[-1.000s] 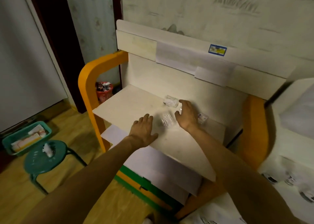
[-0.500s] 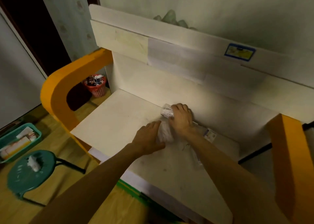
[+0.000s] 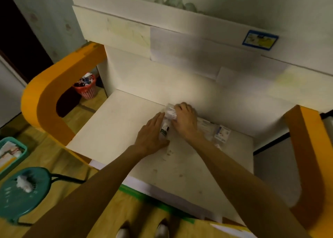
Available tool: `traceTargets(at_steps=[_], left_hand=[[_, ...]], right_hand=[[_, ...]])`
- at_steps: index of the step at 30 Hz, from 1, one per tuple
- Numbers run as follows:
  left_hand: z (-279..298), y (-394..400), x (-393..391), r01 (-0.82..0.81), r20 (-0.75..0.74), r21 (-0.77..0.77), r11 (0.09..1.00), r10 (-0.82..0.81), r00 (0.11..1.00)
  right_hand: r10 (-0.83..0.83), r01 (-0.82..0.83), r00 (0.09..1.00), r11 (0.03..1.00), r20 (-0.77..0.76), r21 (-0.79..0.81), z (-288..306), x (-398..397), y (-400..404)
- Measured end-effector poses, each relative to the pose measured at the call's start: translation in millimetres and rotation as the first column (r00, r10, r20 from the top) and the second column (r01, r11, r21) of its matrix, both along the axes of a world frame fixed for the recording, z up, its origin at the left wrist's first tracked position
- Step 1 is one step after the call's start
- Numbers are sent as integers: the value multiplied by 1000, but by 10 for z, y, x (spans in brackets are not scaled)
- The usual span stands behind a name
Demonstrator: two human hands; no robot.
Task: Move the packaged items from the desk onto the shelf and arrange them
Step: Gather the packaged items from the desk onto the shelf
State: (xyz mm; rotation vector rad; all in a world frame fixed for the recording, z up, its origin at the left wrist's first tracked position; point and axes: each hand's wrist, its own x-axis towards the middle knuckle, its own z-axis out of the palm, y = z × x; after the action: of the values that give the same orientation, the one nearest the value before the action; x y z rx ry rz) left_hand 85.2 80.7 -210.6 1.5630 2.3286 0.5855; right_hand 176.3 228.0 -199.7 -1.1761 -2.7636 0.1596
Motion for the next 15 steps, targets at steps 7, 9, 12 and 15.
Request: traceTargets(at_steps=[7, 9, 12, 15], left_hand=[[39, -158, -227, 29, 29, 17, 999, -30, 999], [61, -252, -320, 28, 46, 23, 999, -29, 999], [104, -401, -468, 39, 23, 43, 998, -40, 999], [82, -573, -554, 10, -6, 27, 1000, -10, 1000]], right_hand=[[-35, 33, 999, 998, -33, -57, 75, 221, -396], [-73, 73, 997, 996, -16, -47, 103, 247, -531], [-129, 130, 992, 991, 12, -43, 183, 209, -750], [-174, 174, 985, 980, 5, -93, 189, 179, -1054]])
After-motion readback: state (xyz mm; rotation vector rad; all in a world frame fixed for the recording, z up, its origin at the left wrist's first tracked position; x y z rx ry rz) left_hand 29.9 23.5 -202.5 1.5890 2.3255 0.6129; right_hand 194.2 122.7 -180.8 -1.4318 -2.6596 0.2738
